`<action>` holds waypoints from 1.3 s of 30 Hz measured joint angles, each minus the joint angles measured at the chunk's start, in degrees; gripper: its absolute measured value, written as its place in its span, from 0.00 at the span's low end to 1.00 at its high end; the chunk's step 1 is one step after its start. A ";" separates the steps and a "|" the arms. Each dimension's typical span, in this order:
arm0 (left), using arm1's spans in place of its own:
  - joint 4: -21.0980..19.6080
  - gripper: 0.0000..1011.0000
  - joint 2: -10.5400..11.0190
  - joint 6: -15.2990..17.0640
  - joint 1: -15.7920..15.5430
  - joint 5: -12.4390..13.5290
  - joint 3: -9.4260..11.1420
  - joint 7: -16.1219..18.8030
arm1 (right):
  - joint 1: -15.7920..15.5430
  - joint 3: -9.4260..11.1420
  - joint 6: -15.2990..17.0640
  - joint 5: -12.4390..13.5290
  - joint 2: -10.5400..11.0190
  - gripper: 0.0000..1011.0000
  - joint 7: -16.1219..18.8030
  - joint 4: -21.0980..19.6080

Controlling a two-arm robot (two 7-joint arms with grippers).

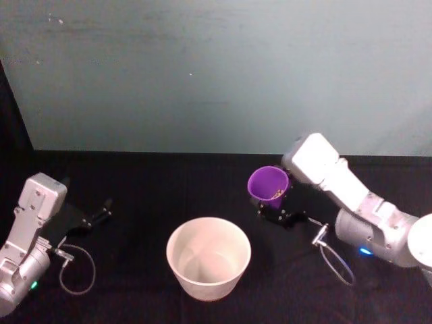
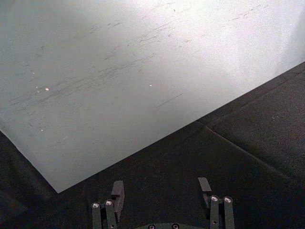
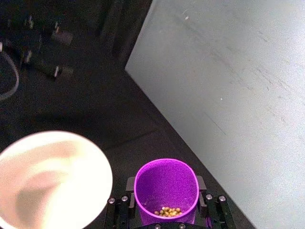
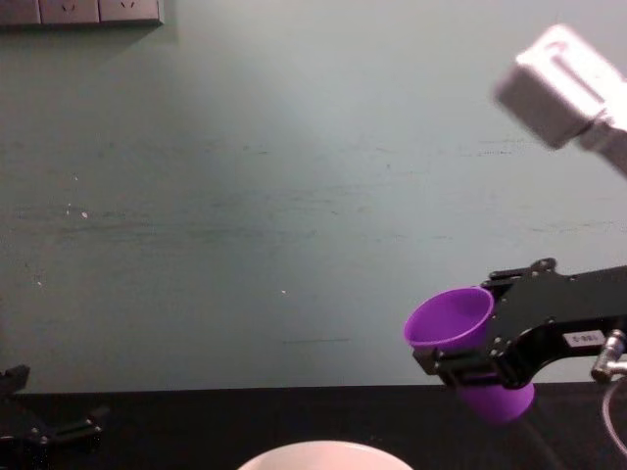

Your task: Pick up the cup and pour the mung beans from the cup into the bowl.

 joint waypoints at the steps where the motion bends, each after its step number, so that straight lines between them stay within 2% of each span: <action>1: 0.00 0.99 0.00 0.00 0.00 0.00 0.00 0.00 | 1.01 -1.42 1.30 -2.14 0.25 0.72 0.31 -0.49; 4: 0.00 0.99 0.00 0.00 0.00 0.00 0.00 0.00 | 2.31 -3.26 2.79 -4.99 0.47 0.72 0.81 -1.09; 5: 0.00 0.99 0.00 0.00 0.00 0.00 0.00 0.00 | 3.19 -4.50 3.59 -6.74 0.53 0.72 1.32 -1.43; 10: 0.00 0.99 0.00 0.00 0.00 0.00 0.00 0.00 | 5.01 -7.21 5.08 -11.19 0.48 0.72 2.38 -2.31; 15: 0.00 0.99 0.00 0.00 0.00 0.00 0.00 0.00 | 6.05 -8.89 5.86 -14.08 0.44 0.72 3.34 -2.82; 24: 0.00 0.99 0.00 0.00 0.00 0.00 0.00 0.00 | 8.85 -14.10 7.38 -22.41 0.51 0.72 5.68 -3.29; 28: 0.00 0.99 0.00 0.00 0.00 0.00 0.00 0.00 | 9.58 -15.66 7.52 -25.00 0.52 0.72 6.33 -3.29; 30: 0.00 0.99 0.00 0.00 0.00 0.00 0.00 0.00 | 10.27 -17.11 7.69 -27.61 0.60 0.72 6.97 -3.33; 32: 0.00 0.99 0.00 0.00 0.00 0.00 0.00 0.00 | 10.70 -17.91 7.88 -29.13 0.67 0.72 7.18 -3.41; 37: 0.00 0.99 0.00 0.00 0.00 0.00 0.00 0.00 | 12.74 -22.00 9.49 -36.12 0.91 0.72 8.84 -3.83; 39: 0.00 0.99 0.00 0.00 0.00 0.00 0.00 0.00 | 13.23 -23.00 9.88 -37.95 0.91 0.72 9.16 -3.88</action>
